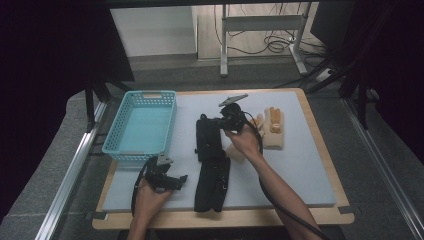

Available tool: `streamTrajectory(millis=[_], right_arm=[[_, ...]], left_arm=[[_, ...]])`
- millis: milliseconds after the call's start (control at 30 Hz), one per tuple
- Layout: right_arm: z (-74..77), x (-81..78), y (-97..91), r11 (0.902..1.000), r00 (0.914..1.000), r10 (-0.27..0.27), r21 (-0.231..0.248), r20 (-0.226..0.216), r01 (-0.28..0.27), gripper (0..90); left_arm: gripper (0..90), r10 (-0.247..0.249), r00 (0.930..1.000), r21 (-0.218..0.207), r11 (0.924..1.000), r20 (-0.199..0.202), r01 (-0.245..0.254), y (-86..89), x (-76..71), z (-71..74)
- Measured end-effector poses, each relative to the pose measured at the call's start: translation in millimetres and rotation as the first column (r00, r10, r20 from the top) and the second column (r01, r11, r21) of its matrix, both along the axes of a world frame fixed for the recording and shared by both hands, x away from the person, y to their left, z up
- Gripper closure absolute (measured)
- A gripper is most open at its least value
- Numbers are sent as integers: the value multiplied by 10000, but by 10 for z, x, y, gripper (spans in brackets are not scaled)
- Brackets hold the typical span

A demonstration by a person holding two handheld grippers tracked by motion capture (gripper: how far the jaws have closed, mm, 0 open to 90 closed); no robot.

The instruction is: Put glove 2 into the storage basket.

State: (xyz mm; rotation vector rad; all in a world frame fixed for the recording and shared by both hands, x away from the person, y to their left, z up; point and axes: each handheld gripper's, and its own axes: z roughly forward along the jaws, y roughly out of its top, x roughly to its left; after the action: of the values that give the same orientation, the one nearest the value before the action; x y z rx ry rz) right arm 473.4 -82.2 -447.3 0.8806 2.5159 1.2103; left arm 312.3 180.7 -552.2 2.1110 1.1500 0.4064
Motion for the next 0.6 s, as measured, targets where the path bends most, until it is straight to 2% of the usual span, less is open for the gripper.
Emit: streamTrajectory(millis=[100, 167, 267, 300, 367, 500, 600], right_arm=[[105, -11, -129, 9998, 9998, -129, -119, 148, 131, 890], [87, -8, -175, 9997, 9998, -188, -179, 99, 190, 889], [-63, 21, -190, 9998, 9997, -181, -104, -168, 179, 886], [-144, 34, -173, 9998, 9995, -184, -113, -244, 181, 857], [-253, 51, -136, 9996, 9990, -202, -179, -399, 195, 740], [-454, 71, -64, 9974, 9984, -380, -620, -415, 354, 634], [-583, 77, -33, 9956, 9971, -478, -832, -585, 428, 593]], left_arm=[[16, -1, 10000, 5, 10000, 0, 1, 0, 0, 0], [16, -1, 10000, 8, 10000, 1, 1, 0, 0, 0], [17, -8, 10000, 31, 10000, 2, 8, 1, 0, 1], [17, -8, 10000, 32, 10000, 1, 8, 2, 0, 1], [17, -10, 10000, 40, 10000, -11, 10, 2, 0, 2], [17, -8, 10000, 45, 10000, -20, 8, 3, 0, 3], [17, -12, 10000, 55, 10000, -24, 12, 3, -1, 4]])
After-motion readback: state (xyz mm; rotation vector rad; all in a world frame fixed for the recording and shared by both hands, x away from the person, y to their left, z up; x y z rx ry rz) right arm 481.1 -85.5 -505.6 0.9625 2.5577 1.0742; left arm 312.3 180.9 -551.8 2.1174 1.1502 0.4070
